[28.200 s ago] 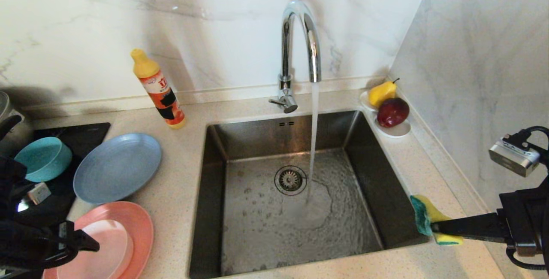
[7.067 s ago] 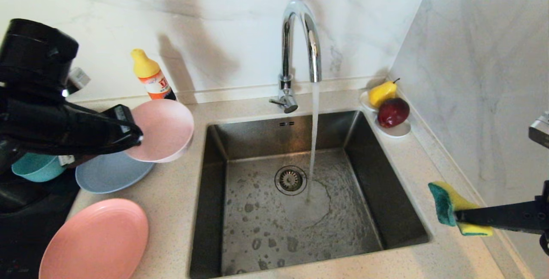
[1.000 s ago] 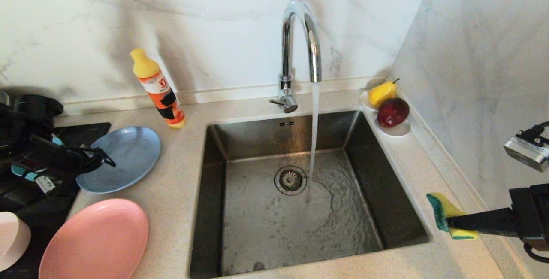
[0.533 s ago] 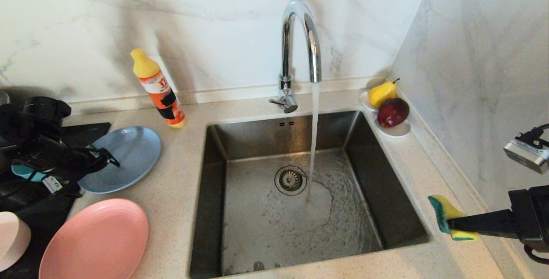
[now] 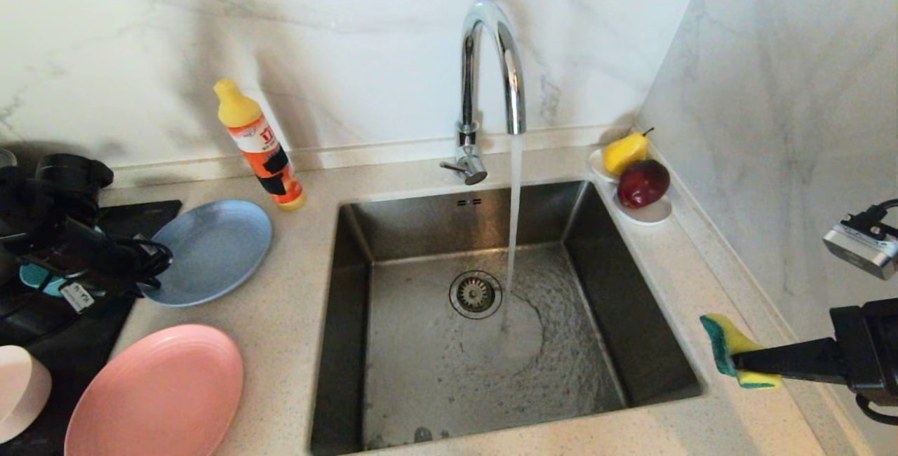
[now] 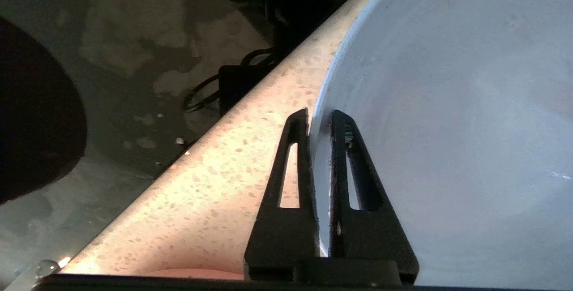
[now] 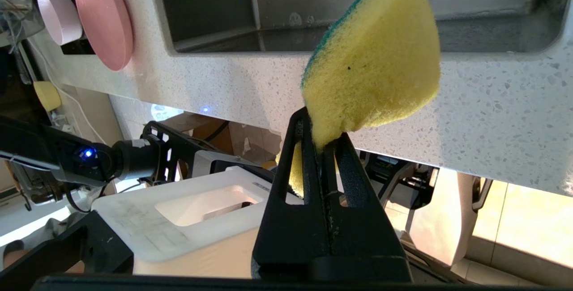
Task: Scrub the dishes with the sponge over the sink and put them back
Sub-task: Wash the plate
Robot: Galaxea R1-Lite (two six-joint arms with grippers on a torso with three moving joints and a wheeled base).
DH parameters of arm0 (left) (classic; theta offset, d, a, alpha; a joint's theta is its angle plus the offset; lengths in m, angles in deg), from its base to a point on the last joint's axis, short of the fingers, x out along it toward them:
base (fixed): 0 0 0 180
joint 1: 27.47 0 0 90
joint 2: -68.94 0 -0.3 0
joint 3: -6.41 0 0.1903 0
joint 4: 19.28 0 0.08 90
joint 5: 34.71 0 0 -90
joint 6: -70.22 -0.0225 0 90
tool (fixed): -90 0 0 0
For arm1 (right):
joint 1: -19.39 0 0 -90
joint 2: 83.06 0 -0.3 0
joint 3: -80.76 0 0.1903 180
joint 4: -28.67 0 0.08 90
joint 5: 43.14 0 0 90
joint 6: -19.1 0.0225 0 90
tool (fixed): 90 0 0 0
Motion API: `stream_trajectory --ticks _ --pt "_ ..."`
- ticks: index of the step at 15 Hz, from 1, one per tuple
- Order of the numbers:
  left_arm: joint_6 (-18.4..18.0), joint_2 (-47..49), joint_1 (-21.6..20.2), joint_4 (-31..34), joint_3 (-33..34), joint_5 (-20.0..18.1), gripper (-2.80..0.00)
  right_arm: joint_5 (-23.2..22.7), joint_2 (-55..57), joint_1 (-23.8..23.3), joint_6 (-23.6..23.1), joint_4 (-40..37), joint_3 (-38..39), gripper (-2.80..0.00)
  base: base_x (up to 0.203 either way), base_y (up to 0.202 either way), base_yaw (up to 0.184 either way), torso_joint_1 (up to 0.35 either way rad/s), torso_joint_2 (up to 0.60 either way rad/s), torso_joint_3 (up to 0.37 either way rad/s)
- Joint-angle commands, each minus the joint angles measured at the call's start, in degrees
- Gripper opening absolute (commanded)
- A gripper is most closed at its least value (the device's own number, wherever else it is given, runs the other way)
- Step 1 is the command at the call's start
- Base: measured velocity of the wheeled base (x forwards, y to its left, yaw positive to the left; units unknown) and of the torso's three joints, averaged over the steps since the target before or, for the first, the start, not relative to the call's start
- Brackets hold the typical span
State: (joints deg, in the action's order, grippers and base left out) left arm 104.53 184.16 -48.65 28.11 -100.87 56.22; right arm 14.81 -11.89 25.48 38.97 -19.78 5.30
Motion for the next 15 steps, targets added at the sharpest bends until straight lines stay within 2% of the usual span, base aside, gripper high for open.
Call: stream_trajectory --ticks 1,9,11,15 --pt "-0.08 -0.38 -1.18 0.38 0.49 0.23 -2.80 -0.20 0.35 -0.02 0.08 -0.14 0.06 -2.80 0.000 0.000 0.000 0.000 0.00 0.000" --pt "-1.27 -5.36 -3.79 1.61 -0.41 0.14 -2.80 -0.30 0.11 -0.02 0.17 -0.14 -0.02 -2.80 0.000 0.000 0.000 0.000 0.00 0.000" --pt "-1.24 -9.88 -3.78 1.63 -0.75 0.10 -2.80 -0.47 0.11 0.07 0.17 -0.14 -0.03 -2.80 0.000 0.000 0.000 0.000 0.00 0.000" --pt "-3.64 -18.26 -3.78 1.97 -2.04 0.32 -2.80 -0.47 0.29 0.07 0.17 -0.14 0.23 -2.80 0.000 0.000 0.000 0.000 0.00 0.000"
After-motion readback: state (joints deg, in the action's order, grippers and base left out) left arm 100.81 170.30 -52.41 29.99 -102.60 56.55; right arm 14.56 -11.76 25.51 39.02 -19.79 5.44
